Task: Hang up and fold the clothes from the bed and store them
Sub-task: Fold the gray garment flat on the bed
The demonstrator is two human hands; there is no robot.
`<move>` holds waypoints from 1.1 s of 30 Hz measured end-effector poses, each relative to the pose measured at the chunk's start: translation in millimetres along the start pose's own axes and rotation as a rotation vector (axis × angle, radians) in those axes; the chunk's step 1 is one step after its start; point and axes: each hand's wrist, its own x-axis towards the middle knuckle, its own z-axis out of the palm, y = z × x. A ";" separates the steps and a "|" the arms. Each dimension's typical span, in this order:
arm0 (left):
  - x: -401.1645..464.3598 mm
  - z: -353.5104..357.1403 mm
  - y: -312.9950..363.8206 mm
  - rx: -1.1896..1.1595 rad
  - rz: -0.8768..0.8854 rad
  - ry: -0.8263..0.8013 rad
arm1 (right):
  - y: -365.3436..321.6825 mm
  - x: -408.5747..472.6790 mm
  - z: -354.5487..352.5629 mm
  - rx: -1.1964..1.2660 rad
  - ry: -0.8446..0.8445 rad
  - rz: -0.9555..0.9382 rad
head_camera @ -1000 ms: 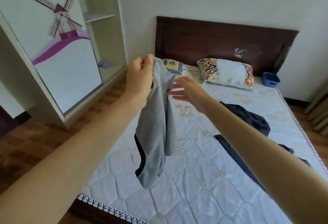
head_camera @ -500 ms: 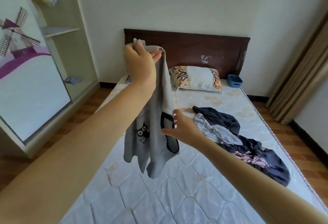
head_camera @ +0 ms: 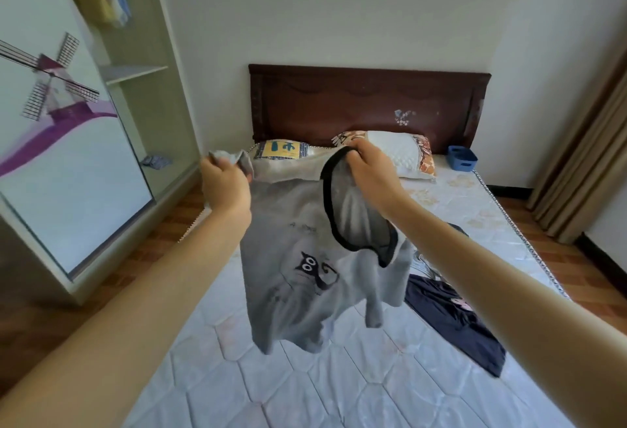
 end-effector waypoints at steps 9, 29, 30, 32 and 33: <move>-65.3 -13.4 -6.8 0.443 0.514 -0.730 | -28.6 10.7 20.0 -0.082 -0.215 -0.121; -25.8 -27.2 48.0 0.690 0.933 -0.247 | 54.8 4.8 -31.5 -0.770 -0.525 0.004; -19.6 -34.3 51.1 0.699 0.911 -0.258 | 58.0 5.8 -38.7 -0.770 -0.508 0.036; -11.5 -48.8 54.1 0.738 0.898 -0.315 | 63.9 9.2 -50.5 -0.629 -0.394 0.108; -9.8 -54.7 53.9 0.768 0.898 -0.344 | 64.8 10.9 -55.0 -0.497 -0.334 0.134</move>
